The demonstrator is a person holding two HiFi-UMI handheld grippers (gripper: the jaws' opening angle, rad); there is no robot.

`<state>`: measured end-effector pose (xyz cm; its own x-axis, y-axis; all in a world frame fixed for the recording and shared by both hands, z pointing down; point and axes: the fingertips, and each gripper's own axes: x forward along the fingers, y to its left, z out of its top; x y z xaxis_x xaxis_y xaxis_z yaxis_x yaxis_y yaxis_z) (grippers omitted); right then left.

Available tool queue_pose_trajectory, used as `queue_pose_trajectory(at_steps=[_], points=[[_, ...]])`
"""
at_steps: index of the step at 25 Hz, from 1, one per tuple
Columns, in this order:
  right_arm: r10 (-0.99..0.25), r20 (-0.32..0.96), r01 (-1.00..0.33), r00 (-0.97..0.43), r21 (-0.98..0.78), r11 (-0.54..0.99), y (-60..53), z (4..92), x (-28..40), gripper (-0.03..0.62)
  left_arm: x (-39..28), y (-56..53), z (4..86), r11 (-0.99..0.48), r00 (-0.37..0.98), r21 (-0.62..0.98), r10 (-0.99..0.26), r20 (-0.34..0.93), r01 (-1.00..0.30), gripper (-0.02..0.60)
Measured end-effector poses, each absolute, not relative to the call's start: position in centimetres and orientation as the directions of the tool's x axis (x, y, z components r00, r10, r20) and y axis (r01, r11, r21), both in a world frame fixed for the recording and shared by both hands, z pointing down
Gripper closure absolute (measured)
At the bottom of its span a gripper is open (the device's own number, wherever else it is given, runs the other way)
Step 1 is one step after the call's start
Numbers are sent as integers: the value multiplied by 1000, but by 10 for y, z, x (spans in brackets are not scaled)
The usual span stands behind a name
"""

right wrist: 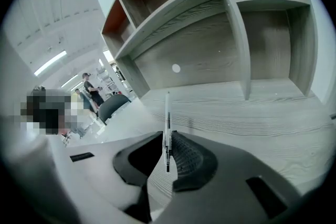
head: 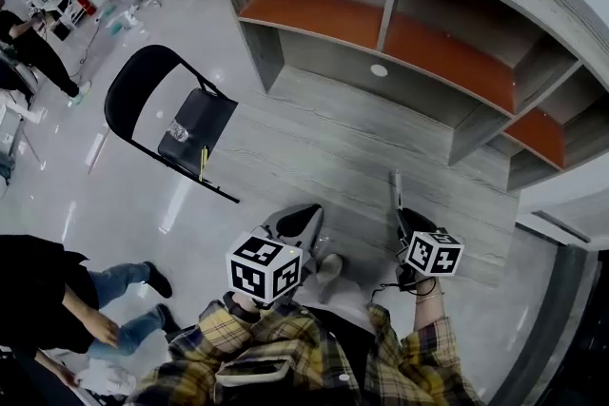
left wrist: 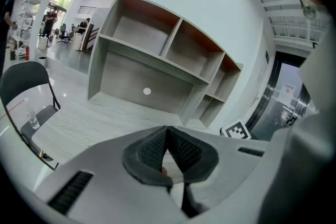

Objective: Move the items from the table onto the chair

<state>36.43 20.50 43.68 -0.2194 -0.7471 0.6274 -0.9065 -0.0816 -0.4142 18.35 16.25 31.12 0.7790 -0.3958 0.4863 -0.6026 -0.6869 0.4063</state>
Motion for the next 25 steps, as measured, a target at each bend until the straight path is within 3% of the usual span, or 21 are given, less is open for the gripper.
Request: queue_pose_trajectory(at_steps=[15, 25], points=[[-656, 598, -866, -460, -464, 185, 143, 430, 251, 530, 93, 114, 322, -515, 660, 414, -571, 488, -751, 578], [-607, 600, -845, -521, -465, 265, 39, 432, 113, 530, -44, 17, 335, -437, 608, 425, -620, 496, -793, 578]])
